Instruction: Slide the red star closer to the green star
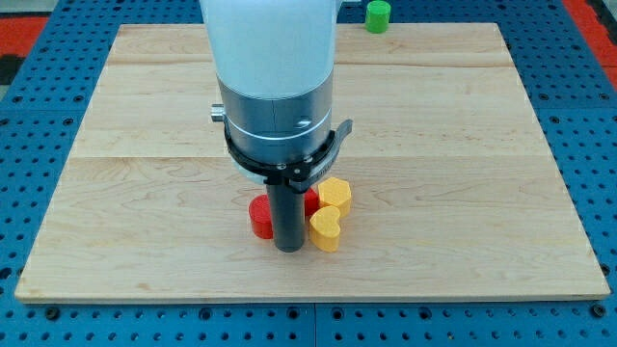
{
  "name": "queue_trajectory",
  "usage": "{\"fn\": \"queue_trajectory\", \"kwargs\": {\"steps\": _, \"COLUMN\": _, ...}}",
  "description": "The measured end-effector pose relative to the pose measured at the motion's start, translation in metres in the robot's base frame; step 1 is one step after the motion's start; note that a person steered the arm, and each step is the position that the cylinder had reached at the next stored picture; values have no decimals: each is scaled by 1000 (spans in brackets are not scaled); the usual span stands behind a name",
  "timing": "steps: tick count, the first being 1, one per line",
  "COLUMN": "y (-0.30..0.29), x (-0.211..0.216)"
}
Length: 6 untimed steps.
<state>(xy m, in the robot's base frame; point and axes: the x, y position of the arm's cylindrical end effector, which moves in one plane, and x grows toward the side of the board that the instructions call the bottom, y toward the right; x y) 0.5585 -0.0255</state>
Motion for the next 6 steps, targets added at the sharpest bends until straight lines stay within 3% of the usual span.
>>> {"fn": "queue_trajectory", "kwargs": {"steps": 6, "y": 8, "x": -124}}
